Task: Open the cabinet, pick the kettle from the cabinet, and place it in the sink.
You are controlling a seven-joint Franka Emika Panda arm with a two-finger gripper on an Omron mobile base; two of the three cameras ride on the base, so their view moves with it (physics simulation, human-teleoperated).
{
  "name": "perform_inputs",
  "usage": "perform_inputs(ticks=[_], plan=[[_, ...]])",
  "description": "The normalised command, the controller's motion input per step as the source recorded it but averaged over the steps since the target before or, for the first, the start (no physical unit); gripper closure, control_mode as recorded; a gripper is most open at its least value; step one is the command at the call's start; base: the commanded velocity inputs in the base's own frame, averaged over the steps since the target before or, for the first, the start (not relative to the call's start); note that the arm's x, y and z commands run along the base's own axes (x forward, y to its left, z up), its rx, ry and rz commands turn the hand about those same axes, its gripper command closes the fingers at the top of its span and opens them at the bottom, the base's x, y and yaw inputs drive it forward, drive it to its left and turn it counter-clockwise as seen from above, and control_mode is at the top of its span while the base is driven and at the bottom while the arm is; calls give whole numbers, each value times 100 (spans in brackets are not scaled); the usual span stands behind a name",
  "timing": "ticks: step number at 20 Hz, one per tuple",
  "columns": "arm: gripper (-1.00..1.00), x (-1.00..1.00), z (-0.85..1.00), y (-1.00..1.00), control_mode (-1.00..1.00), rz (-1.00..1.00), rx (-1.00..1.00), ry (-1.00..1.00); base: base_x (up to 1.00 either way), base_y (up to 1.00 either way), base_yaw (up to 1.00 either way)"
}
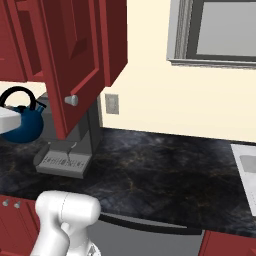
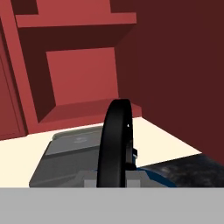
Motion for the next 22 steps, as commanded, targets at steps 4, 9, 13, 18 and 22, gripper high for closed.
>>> perform_inputs(ticks=[4, 9, 13, 18, 22], plan=[[100, 0, 0, 0, 100, 0, 0, 0, 0, 0, 0], [100, 0, 0, 0, 100, 0, 0, 0, -5, 0, 1], [100, 0, 0, 0, 100, 0, 0, 0, -51, 0, 3], [100, 0, 0, 0, 100, 0, 0, 0, -60, 1, 4], [100, 0, 0, 0, 100, 0, 0, 0, -63, 6, 3]])
